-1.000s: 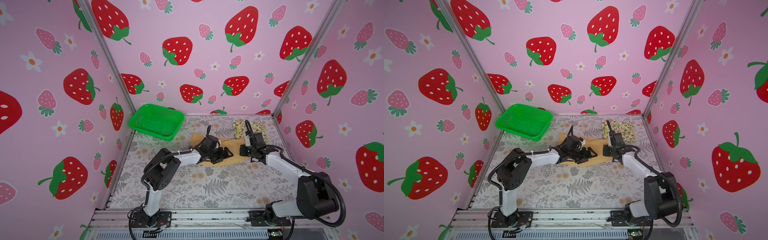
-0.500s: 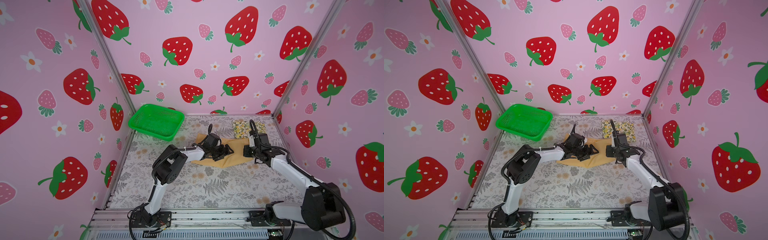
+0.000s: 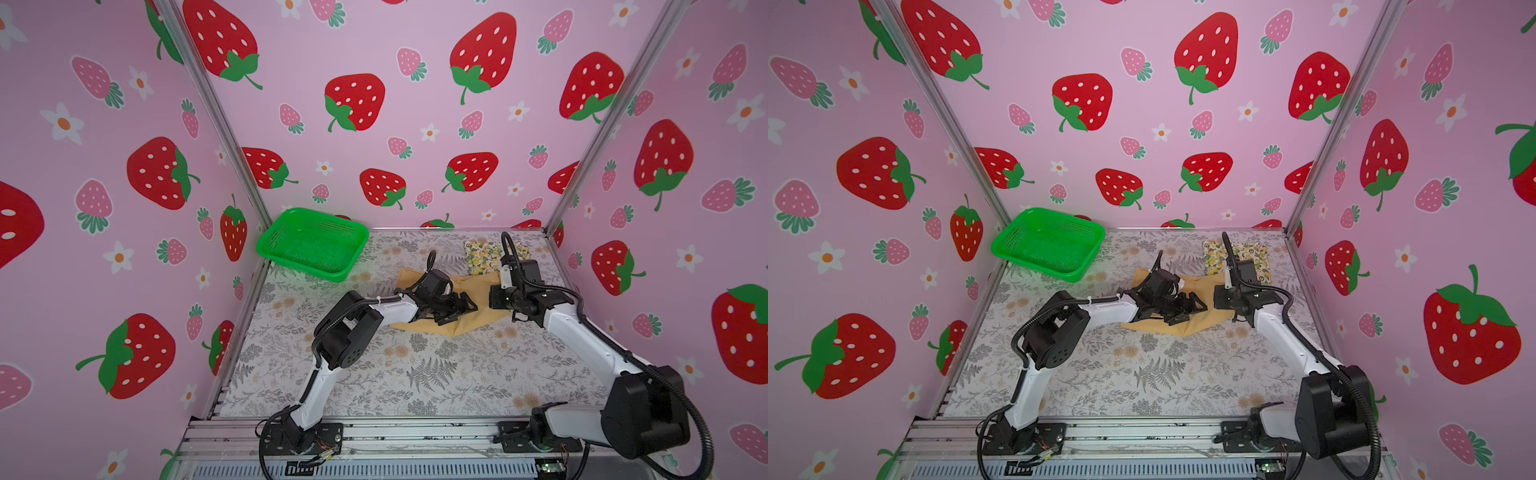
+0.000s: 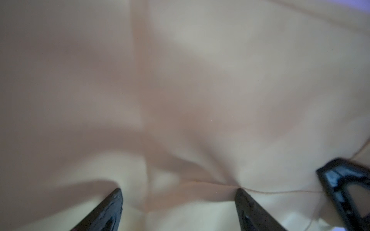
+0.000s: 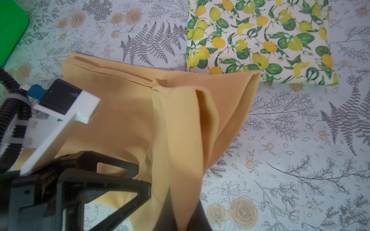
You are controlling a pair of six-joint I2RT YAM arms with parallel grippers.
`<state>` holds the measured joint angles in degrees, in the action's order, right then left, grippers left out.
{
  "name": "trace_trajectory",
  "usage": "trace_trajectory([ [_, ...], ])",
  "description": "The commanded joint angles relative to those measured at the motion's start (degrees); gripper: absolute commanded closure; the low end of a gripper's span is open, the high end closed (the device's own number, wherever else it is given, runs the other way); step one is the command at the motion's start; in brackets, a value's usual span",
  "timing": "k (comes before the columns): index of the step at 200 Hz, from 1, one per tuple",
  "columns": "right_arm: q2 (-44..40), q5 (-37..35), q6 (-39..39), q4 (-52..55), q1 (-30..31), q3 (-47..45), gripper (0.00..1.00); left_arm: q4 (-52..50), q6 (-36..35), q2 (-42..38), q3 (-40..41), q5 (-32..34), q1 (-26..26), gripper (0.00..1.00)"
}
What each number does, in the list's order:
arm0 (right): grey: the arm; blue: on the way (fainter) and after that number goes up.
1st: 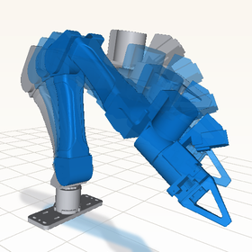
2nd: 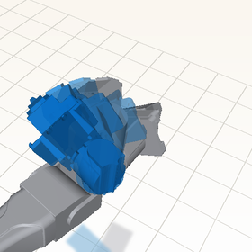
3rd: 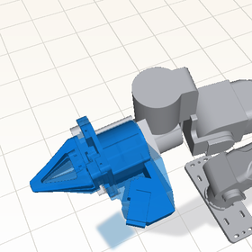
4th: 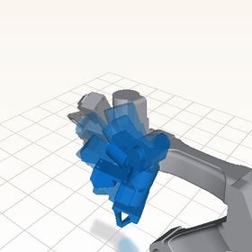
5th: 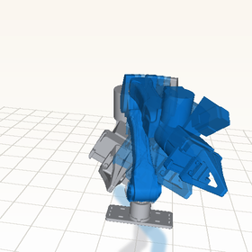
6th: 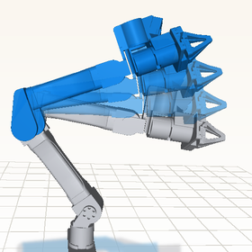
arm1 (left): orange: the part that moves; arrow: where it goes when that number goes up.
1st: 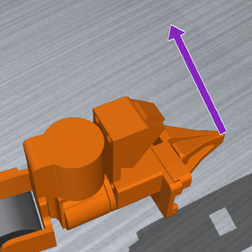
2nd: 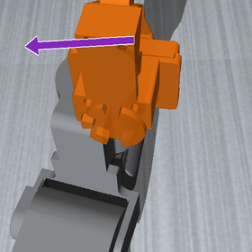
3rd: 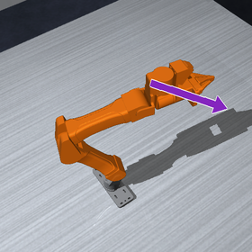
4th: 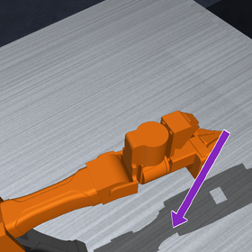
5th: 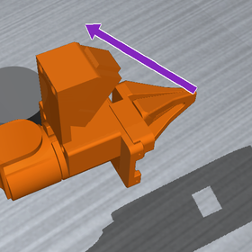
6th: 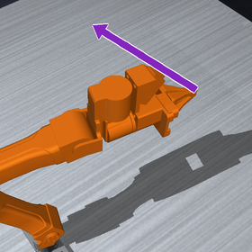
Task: Fold and stack skirts
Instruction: Fold the skirt at the center of the table.
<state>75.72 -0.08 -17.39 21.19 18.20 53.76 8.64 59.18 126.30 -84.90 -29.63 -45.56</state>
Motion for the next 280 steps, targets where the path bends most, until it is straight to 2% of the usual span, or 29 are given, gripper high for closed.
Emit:
trace_trajectory([
  [1,1.23,-0.81,1.17,1.46,-0.5,2.37,1.0,-1.25,1.17,0.2,-3.5,-1.09,-0.05,0.11],
  [40,3.78,3.31,-0.01,1.0,-0.44,5.28,1.0,-2.0,-0.27,-5.77,1.75,-1.12,5.13,0.11],
  [81,6.13,3.88,-0.3,1.22,-0.44,8.25,1.0,-6.44,-4.34,-15.43,10.17,-1.68,12.26,0.11],
  [117,7.16,3.77,-0.1,1.26,-0.45,8.8,1.0,-9.99,-7.81,-20.63,15.83,-1.49,14.93,0.11],
  [179,7.44,3.64,0.03,1.44,-0.44,8.72,1.0,-9.71,-8.93,-20.75,22.13,0.32,15.64,0.11],
  [280,8.88,6.99,-1.16,0.99,-0.4,9.85,1.0,-10.68,-11.19,-18.37,24.96,2.56,17.51,0.11],
])
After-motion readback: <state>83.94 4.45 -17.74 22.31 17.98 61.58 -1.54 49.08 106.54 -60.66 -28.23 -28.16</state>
